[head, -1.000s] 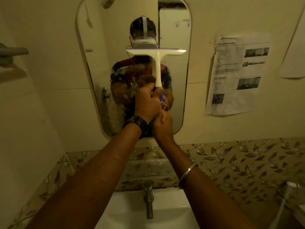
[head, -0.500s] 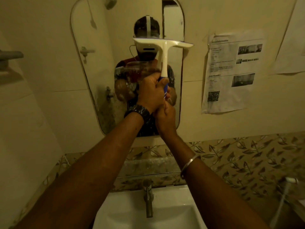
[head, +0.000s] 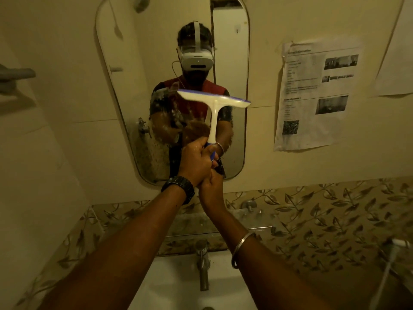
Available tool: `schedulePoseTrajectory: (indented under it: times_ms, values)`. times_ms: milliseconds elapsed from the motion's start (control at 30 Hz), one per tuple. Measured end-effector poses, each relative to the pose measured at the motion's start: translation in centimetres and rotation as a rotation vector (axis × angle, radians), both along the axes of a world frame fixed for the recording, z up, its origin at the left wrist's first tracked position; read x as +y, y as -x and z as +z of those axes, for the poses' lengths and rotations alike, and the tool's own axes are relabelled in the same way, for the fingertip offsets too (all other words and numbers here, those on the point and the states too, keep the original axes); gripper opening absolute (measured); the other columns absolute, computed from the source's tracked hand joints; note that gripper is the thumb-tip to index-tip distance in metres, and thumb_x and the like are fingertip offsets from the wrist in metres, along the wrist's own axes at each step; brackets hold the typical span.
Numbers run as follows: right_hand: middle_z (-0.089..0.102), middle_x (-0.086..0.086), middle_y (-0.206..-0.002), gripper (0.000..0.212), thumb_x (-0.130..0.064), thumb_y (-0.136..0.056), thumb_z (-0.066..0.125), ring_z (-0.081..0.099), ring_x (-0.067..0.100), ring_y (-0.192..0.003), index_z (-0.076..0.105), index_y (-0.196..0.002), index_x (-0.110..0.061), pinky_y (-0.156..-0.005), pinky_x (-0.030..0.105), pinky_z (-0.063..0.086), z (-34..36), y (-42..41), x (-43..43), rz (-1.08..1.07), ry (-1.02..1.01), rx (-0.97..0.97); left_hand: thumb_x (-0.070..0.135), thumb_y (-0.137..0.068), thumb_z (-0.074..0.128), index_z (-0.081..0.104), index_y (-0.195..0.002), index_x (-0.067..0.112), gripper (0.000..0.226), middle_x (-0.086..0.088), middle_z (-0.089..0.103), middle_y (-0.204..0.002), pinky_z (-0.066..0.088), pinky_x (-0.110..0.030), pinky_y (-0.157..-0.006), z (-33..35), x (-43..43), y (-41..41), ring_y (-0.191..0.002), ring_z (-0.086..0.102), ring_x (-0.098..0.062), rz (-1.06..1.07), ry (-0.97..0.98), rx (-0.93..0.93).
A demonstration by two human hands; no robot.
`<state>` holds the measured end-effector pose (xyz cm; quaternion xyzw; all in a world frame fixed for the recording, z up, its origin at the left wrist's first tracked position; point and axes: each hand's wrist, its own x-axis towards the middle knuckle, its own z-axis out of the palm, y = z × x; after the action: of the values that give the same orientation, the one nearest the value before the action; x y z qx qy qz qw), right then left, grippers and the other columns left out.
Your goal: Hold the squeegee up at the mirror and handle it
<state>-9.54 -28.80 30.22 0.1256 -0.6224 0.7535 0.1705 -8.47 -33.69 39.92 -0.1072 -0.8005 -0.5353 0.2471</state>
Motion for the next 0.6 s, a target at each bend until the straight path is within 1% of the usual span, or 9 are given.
schedulePoseTrajectory:
  times_ms: [67, 133, 200, 300, 367, 433, 533, 600]
  values:
    - [0.060, 0.019, -0.073, 0.031, -0.012, -0.105, 0.043, 0.053, 0.025, -0.065, 0.057, -0.079, -0.004, -0.062, 0.039, 0.044, -0.3, -0.9, 0.3, 0.009, -0.010, -0.005, 0.017, -0.104, 0.057, 0.067, -0.105, 0.007, 0.014, -0.012, 0.071, -0.084, 0.066, -0.050, -0.071, -0.1, 0.0, -0.6, -0.069, 0.072, -0.023, -0.005, 0.015, 0.008]
    - [0.061, 0.012, -0.072, 0.032, -0.012, -0.108, 0.043, 0.056, 0.019, -0.066, 0.059, -0.080, -0.008, -0.061, 0.032, 0.047, 1.0, -1.5, 1.1, 0.015, -0.001, 0.025, 0.018, -0.105, 0.057, 0.066, -0.104, 0.004, 0.017, -0.014, 0.072, -0.084, 0.066, -0.048, -0.071, 1.0, 0.3, -1.0, -0.070, 0.072, -0.026, -0.037, 0.018, 0.045]
    - [0.060, 0.005, -0.070, 0.032, -0.014, -0.109, 0.043, 0.054, 0.016, -0.063, 0.060, -0.082, -0.010, -0.057, 0.027, 0.044, 3.3, -1.3, 1.8, 0.012, 0.000, 0.063, 0.019, -0.105, 0.056, 0.065, -0.105, 0.004, 0.018, -0.016, 0.071, -0.087, 0.066, -0.045, -0.071, 3.1, 0.8, -0.9, -0.072, 0.072, -0.026, -0.072, 0.023, 0.089]
    - [0.055, 0.005, -0.066, 0.032, -0.017, -0.106, 0.043, 0.049, 0.021, -0.061, 0.058, -0.078, -0.011, -0.054, 0.030, 0.039, 6.3, 0.1, 2.3, -0.012, 0.026, 0.073, 0.019, -0.105, 0.056, 0.064, -0.110, 0.004, 0.018, -0.018, 0.070, -0.090, 0.065, -0.041, -0.069, 6.1, 1.7, -0.1, -0.071, 0.070, -0.023, -0.089, 0.017, 0.111]
    - [0.054, 0.005, -0.065, 0.033, -0.017, -0.105, 0.044, 0.048, 0.022, -0.061, 0.057, -0.075, -0.013, -0.054, 0.030, 0.038, 7.2, 0.8, 2.2, -0.014, 0.030, 0.047, 0.017, -0.106, 0.056, 0.064, -0.109, 0.002, 0.017, -0.018, 0.070, -0.090, 0.065, -0.038, -0.069, 7.1, 1.7, 0.5, -0.072, 0.070, -0.024, -0.063, 0.039, 0.124]
    - [0.053, 0.004, -0.063, 0.034, -0.015, -0.105, 0.043, 0.047, 0.021, -0.059, 0.056, -0.073, -0.014, -0.052, 0.028, 0.037, 7.3, 1.2, 1.8, -0.003, 0.036, 0.030, 0.016, -0.105, 0.056, 0.064, -0.106, 0.002, 0.016, -0.018, 0.070, -0.089, 0.066, -0.038, -0.069, 7.3, 1.4, 1.0, -0.073, 0.072, -0.028, -0.048, 0.063, 0.127]
    - [0.056, 0.001, -0.063, 0.035, -0.011, -0.106, 0.043, 0.050, 0.012, -0.056, 0.057, -0.075, -0.011, -0.050, 0.021, 0.040, 6.1, 1.3, 0.9, -0.006, 0.041, 0.015, 0.014, -0.105, 0.056, 0.064, -0.103, 0.005, 0.012, -0.018, 0.069, -0.087, 0.065, -0.035, -0.067, 5.9, 0.7, 1.1, -0.071, 0.071, -0.026, -0.047, 0.066, 0.095]
    - [0.058, 0.000, -0.065, 0.035, -0.009, -0.107, 0.042, 0.052, 0.010, -0.056, 0.059, -0.076, -0.010, -0.051, 0.021, 0.041, 4.6, 1.3, 0.1, -0.008, 0.040, -0.006, 0.014, -0.105, 0.056, 0.064, -0.101, 0.006, 0.012, -0.018, 0.069, -0.085, 0.065, -0.040, -0.068, 4.4, 0.2, 1.0, -0.071, 0.069, -0.027, -0.041, 0.050, 0.071]
